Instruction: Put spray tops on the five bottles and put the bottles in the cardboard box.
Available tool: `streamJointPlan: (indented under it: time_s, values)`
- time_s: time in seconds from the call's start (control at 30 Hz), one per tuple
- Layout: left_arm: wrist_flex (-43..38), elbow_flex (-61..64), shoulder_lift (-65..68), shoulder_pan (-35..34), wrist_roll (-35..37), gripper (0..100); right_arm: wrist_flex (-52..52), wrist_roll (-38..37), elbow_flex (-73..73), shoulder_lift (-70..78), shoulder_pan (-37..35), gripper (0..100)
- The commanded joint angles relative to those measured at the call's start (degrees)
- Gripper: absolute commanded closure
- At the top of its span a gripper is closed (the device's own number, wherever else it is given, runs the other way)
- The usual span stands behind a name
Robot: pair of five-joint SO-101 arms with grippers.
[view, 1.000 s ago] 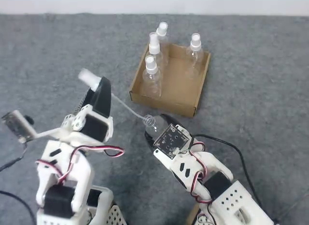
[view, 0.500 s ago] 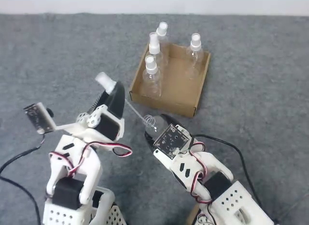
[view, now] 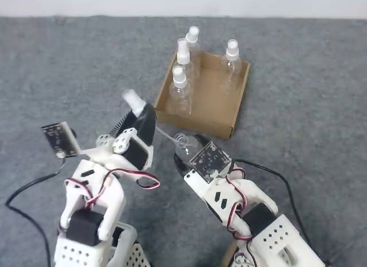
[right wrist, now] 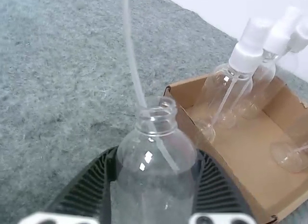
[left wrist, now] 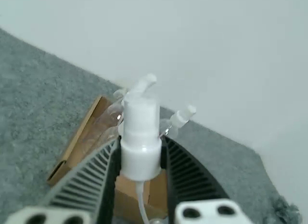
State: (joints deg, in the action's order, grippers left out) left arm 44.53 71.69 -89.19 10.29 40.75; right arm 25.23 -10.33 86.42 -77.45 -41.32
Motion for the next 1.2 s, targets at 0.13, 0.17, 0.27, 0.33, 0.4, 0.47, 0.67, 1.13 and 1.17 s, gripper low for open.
streamJointPlan:
  time_s: [0.13,0.17,0.27,0.33,0.4,0.47,0.67,1.13,1.17]
  values:
    - [-1.41,2.77,-0.35,5.45,-1.14,99,-1.45,0.44,0.35,-1.54,0.92,98.2]
    - [-1.32,2.77,-0.35,5.98,-1.14,99,-1.45,-0.79,0.35,-1.54,1.01,98.2]
    - [-1.32,2.86,-0.35,6.42,-1.23,99,-1.45,-5.01,1.14,-1.54,1.01,98.3]
    - [-0.26,2.77,-0.35,6.42,-1.93,99,-1.45,-6.33,1.76,-1.54,0.92,98.2]
    - [1.32,2.68,-0.35,6.86,-3.43,99,-1.45,-6.24,1.85,-1.54,0.92,98.2]
    - [2.46,2.68,-0.35,8.00,-3.96,99,-1.45,-6.24,1.93,-1.54,1.01,98.2]
    - [3.08,2.86,-0.35,10.55,-4.13,99,-1.45,-6.24,2.02,-1.54,1.01,98.2]
    - [2.64,9.01,-0.35,18.81,-13.27,99,-1.45,-6.24,1.93,-1.54,1.01,98.2]
    - [2.64,9.01,-0.35,18.81,-13.27,99,-1.45,-6.24,1.93,-1.54,1.01,98.2]
